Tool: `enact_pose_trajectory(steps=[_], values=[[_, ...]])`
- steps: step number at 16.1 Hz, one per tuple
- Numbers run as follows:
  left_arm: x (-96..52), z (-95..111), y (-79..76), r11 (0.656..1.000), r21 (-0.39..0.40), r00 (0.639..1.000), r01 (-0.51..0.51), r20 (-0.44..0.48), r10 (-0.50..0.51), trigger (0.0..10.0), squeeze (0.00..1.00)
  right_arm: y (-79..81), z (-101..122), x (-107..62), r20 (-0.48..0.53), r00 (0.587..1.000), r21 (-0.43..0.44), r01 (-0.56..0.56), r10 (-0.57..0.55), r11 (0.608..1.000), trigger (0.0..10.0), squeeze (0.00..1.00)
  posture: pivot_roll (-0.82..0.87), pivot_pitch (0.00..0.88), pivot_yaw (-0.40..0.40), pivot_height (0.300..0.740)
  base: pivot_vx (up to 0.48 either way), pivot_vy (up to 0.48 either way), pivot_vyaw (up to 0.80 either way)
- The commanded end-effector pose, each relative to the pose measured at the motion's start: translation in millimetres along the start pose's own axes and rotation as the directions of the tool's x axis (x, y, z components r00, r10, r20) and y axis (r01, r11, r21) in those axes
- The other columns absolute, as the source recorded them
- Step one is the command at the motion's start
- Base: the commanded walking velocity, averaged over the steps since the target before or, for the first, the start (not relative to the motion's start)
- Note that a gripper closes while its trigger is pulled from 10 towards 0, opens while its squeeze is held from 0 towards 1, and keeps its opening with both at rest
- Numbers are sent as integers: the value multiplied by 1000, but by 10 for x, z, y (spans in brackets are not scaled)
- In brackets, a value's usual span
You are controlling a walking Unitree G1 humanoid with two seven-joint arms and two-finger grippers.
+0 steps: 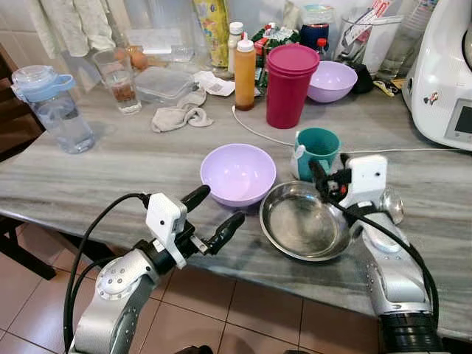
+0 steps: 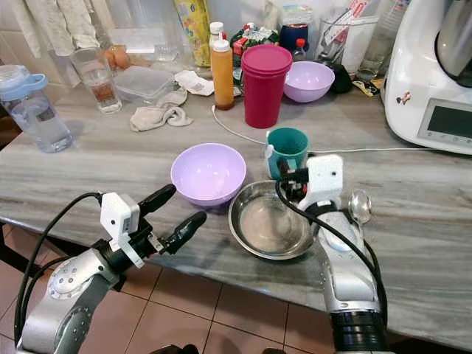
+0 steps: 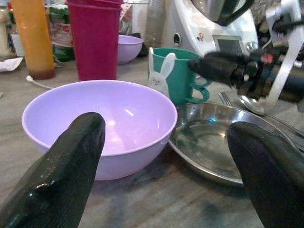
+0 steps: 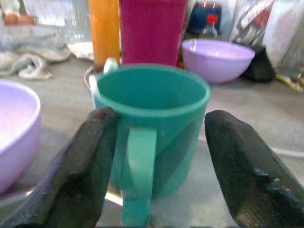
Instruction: Setting the table
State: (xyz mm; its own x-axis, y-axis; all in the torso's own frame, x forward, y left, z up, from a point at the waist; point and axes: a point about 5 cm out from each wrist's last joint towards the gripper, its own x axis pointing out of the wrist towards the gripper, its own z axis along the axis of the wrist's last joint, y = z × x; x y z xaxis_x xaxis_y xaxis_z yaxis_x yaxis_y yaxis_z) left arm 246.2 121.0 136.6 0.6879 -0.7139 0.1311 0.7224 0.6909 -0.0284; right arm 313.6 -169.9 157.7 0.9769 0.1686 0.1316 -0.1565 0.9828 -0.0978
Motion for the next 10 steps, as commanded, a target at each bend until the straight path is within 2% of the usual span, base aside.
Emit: enact_pose_trajectory(steps=[1,7,10], values=[[-5,-10,9,1000,2,1000,12,-17,-12,10000,0,3,69,-18,21,1000,7,6,-6,1000,10000,1000,-248,106,50,740,0,0,0],[21,15,53,1000,23,1000,-10,0,10,10000,0,105,246,-64,86,996,15,-17,15,1000,10000,1000,-250,97,47,740,0,0,0],[39,40,209,988,62,990,-138,30,137,10000,0,191,375,-129,145,989,8,-24,22,1000,10000,1000,-253,86,42,740,0,0,0]])
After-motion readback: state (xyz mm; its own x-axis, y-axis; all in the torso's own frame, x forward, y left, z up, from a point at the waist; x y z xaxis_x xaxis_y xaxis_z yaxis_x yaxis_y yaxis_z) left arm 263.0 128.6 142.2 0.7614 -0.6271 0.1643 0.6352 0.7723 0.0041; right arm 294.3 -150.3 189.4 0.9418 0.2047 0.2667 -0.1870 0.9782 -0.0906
